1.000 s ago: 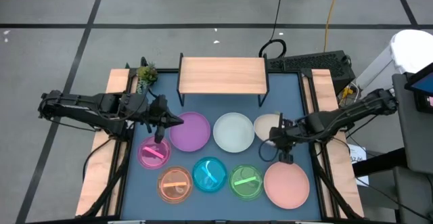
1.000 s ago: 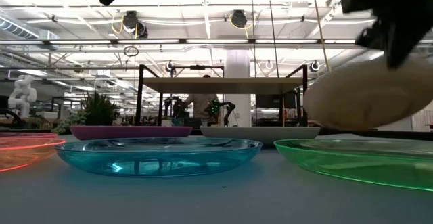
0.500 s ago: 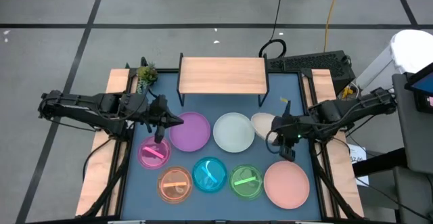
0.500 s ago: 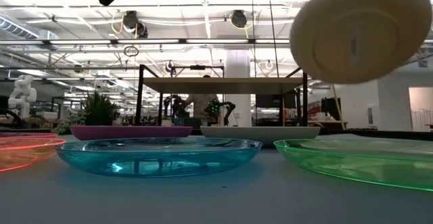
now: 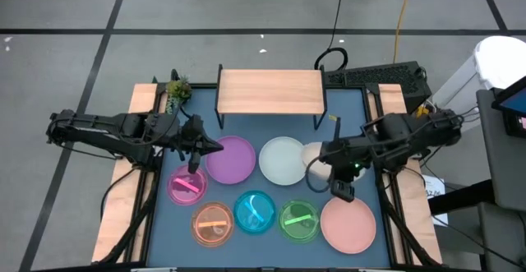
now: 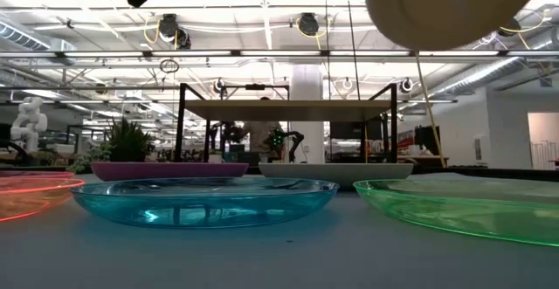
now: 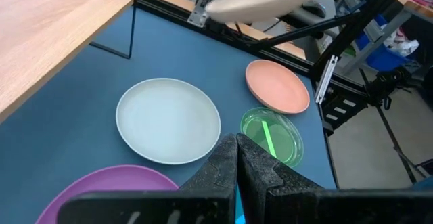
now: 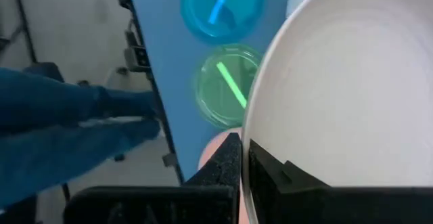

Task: Place and stack plates onto a shelf
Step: Put the white plate on the shelf

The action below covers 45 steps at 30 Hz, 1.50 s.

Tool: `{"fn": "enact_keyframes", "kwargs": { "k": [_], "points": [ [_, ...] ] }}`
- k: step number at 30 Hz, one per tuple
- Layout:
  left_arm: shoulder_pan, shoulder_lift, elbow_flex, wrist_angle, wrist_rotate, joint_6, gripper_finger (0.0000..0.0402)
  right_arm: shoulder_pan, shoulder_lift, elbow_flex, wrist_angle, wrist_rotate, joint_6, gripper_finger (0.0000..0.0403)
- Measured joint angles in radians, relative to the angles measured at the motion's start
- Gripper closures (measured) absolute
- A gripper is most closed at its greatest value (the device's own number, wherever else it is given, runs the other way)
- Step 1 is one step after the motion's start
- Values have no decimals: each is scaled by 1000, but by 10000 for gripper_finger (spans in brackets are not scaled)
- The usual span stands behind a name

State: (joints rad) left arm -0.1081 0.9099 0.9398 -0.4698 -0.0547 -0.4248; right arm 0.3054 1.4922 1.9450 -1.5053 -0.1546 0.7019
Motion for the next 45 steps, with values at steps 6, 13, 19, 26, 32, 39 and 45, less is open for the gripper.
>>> {"fn": "enact_keyframes", "kwargs": {
  "k": [6, 13, 19, 26, 32, 39, 45],
  "points": [
    [0, 0, 0, 0, 0, 0, 398, -18, 101, 226, -64, 1, -30, 403],
    [0, 0, 0, 0, 0, -1, 398, -22, 159, 323, -65, 29, -19, 403],
    [0, 0, 0, 0, 0, 0, 398, -87, 154, 323, -66, 31, -92, 403],
    [0, 0, 0, 0, 0, -1, 398, -205, 149, 323, -53, 62, -256, 403],
    [0, 0, 0, 1, 0, -21, 398, -309, 149, 323, 37, 82, -422, 403],
    [0, 0, 0, 1, 0, -3, 398, -392, 149, 323, 137, 199, -573, 403],
    [0, 0, 0, 0, -12, 21, 398, -433, 149, 323, 250, 298, -690, 403]
  ]
}}
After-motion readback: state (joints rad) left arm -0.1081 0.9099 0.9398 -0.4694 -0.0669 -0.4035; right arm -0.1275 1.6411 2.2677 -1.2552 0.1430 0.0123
